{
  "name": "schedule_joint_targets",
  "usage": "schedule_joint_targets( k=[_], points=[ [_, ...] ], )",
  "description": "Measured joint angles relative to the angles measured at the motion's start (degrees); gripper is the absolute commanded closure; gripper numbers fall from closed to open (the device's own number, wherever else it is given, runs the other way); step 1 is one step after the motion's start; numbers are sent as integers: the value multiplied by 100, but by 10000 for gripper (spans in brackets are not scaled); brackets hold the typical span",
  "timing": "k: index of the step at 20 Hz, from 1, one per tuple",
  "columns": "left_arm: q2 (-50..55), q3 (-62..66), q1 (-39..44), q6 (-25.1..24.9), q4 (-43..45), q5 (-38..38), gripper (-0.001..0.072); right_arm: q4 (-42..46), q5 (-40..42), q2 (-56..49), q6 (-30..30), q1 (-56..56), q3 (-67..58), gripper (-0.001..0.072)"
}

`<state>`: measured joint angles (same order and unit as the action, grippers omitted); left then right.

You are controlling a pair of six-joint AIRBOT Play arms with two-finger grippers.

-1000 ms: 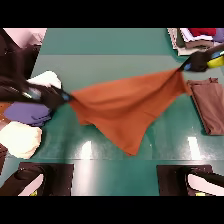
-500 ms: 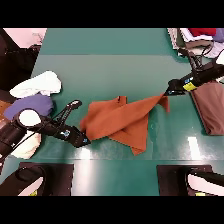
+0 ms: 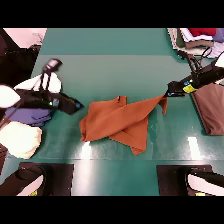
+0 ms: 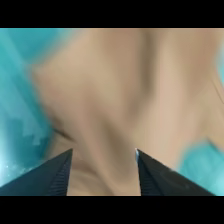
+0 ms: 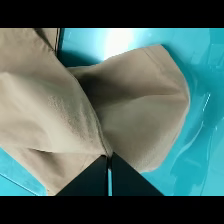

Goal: Fold the shirts.

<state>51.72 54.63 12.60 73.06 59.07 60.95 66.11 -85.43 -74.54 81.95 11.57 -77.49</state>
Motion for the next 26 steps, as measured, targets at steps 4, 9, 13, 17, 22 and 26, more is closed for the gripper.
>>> schedule_joint_targets(
  k=[4, 9, 13, 17, 22, 26],
  points=[
    [1084, 188, -474, -164, -439, -11, 217, 0, 9, 0, 0, 0, 2, 699],
    [2629, 247, -625, -490, -1519, -125, 217, 0, 35, 0, 0, 0, 2, 699],
    [3329, 258, -656, -752, -2352, -236, 429, 0, 94, 0, 0, 0, 2, 699],
    [3530, 278, -664, -887, -2721, -461, 680, 0, 131, 0, 0, 0, 2, 699],
    [3132, 979, -664, -938, -2717, -566, 681, 7, -26, 7, 0, -184, -404, 699],
    [2024, 2245, -667, -946, -2011, -826, 680, 2, -380, 13, 0, -452, -1711, 699]
  ],
)
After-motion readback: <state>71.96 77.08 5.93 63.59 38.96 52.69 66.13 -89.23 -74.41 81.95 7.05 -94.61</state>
